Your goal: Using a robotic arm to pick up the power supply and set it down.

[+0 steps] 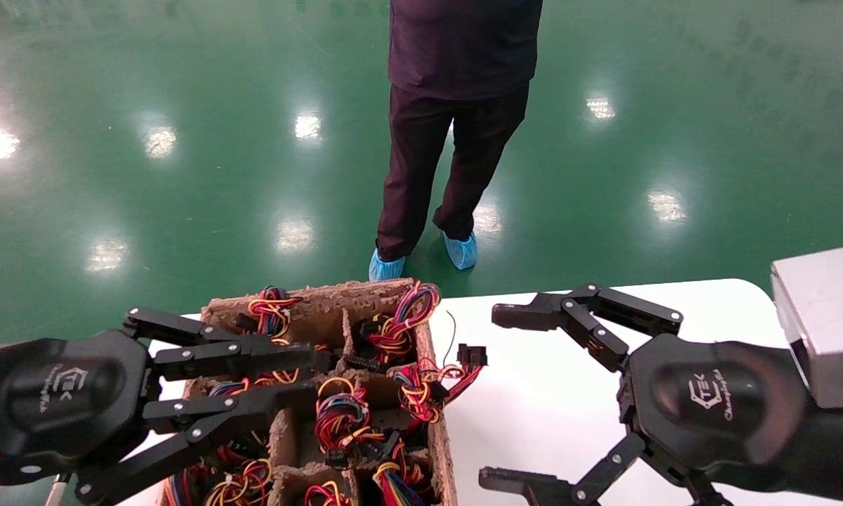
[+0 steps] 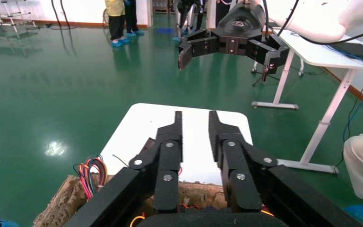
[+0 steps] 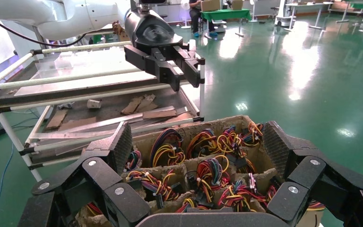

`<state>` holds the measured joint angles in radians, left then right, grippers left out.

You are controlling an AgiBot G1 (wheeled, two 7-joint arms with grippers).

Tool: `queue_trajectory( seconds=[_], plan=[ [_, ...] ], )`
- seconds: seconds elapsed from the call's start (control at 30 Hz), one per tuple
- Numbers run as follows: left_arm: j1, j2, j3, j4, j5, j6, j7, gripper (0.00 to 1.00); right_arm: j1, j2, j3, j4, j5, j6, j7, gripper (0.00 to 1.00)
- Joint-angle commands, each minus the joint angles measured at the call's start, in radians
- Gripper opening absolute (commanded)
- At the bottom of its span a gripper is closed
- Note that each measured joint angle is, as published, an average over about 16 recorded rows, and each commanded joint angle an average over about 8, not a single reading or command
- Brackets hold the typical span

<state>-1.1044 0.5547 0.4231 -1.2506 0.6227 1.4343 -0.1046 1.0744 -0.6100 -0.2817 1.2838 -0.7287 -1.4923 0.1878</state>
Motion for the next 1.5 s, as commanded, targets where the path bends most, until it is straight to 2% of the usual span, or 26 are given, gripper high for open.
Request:
queue_trajectory(
  seconds=[0.03,0.47,0.83,1.17,1.23,1.43,1.5],
  plan=[
    [0.0,0.0,0.0,0.0,0.0,0.0,0.0,0.0,0.0,0.0,0.0,0.0,0.0,0.0,0.0,1.0],
    [0.0,0.0,0.0,0.0,0.0,0.0,0.0,0.0,-0.007,-0.013,-0.006,-0.026,-0.023,0.037,-0.005,1.0],
    [0.0,0.0,0.0,0.0,0.0,0.0,0.0,0.0,-0.02,-0.063,-0.055,-0.016,-0.16,0.143,-0.036,1.0],
    [0.0,0.0,0.0,0.0,0.0,0.0,0.0,0.0,0.032,-0.15,-0.113,-0.061,-0.286,0.184,-0.09,0.99],
    [0.0,0.0,0.0,0.0,0.0,0.0,0.0,0.0,0.043,-0.167,-0.124,-0.066,-0.305,0.187,-0.097,0.87],
    [0.0,0.0,0.0,0.0,0.0,0.0,0.0,0.0,0.062,-0.201,-0.148,-0.077,-0.349,0.198,-0.11,0.16],
    [0.0,0.0,0.0,0.0,0.0,0.0,0.0,0.0,0.063,-0.206,-0.154,-0.079,-0.358,0.2,-0.113,0.02]
  ],
)
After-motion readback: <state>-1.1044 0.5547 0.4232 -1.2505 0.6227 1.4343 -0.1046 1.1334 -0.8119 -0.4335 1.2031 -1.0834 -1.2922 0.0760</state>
